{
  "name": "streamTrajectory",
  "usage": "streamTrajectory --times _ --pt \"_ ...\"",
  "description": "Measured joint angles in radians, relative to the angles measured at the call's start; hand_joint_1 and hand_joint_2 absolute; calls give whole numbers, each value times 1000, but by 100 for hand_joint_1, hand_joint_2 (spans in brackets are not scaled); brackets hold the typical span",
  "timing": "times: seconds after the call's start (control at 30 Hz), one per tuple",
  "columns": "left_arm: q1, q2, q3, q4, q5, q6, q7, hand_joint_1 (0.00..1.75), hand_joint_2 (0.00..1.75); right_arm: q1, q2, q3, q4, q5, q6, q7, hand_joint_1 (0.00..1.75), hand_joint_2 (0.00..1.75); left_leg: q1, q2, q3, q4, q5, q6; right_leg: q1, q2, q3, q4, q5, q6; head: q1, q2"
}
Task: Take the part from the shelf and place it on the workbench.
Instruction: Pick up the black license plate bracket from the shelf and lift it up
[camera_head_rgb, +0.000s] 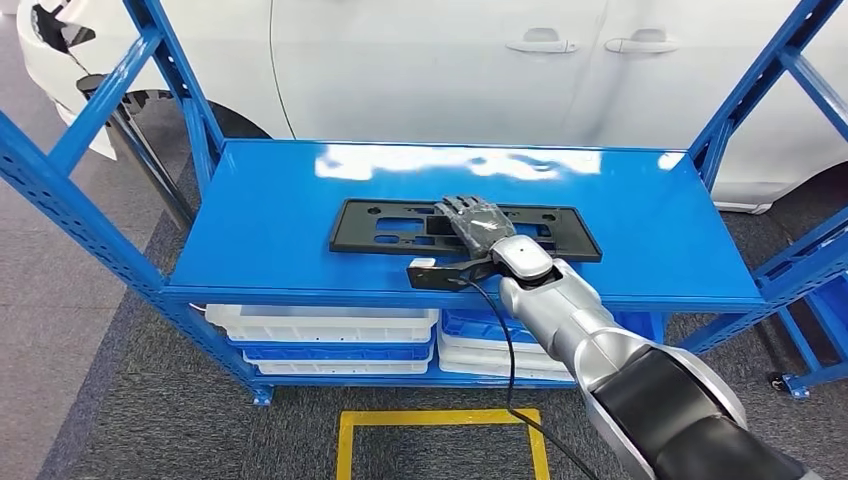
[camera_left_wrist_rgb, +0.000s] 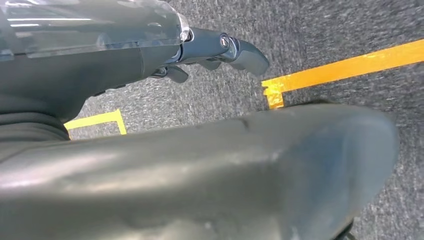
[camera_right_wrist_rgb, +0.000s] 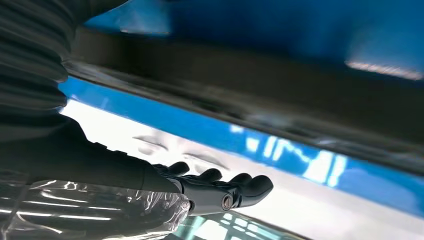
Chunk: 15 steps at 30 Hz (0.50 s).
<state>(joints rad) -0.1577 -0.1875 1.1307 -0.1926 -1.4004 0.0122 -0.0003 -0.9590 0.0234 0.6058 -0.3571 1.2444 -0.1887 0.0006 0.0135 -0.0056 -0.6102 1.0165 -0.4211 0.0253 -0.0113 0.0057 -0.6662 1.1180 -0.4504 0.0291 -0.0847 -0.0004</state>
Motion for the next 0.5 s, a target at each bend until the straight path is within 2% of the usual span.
streamTrajectory --times 0.03,0.07,0.13,0.2,0.27,0.33,0.37,0.4,0.43,0.5 --pt "-1 0 0 0 0 0 -2 0 0 -1 -2 -10 1 2 -2 8 110 175 -2 0 0 1 -2 -3 2 0 28 -58 20 -5 0 0" --pt "-1 0 0 0 0 0 -3 0 0 -2 -4 -19 2 4 -4 13 127 175 -3 0 0 2 -3 -7 5 0 45 -93 29 -9 0 0" --pt "-2 0 0 0 0 0 -6 0 0 -1 -8 -33 5 13 -5 19 125 175 -4 0 0 0 -3 -17 9 0 49 -105 29 -17 0 0" --pt "-3 0 0 0 0 0 -9 0 0 -2 -11 -41 8 22 -5 23 123 175 -3 1 -3 8 -12 -28 5 0 52 -112 33 -28 0 0" --pt "-3 1 0 0 1 0 -11 0 0 -3 -13 -45 8 29 -5 25 126 175 -2 1 -31 75 -55 -37 0 -1 57 -118 36 -39 0 0" --pt "-2 1 0 0 2 0 -11 0 0 -2 -13 -46 10 35 -5 26 132 175 -1 1 -88 201 -114 -43 1 0 57 -118 36 -44 0 0" --pt "-1 1 0 0 2 0 -12 0 0 -1 -13 -47 11 38 -7 26 136 175 -1 1 -111 250 -128 -45 2 0 57 -118 35 -44 0 0" --pt "0 1 0 0 2 1 -12 0 0 -2 -13 -48 12 40 -9 26 138 175 0 1 -120 268 -125 -47 2 0 57 -117 35 -44 0 0" --pt "0 1 0 0 2 1 -12 0 0 -3 -13 -50 13 43 -12 26 141 175 0 1 -111 248 -103 -47 2 0 58 -116 34 -44 0 0" --pt "-1 1 0 0 4 2 -12 0 0 -7 -13 -53 14 49 -19 26 146 175 0 1 -53 128 -42 -42 2 1 58 -111 30 -39 0 0"
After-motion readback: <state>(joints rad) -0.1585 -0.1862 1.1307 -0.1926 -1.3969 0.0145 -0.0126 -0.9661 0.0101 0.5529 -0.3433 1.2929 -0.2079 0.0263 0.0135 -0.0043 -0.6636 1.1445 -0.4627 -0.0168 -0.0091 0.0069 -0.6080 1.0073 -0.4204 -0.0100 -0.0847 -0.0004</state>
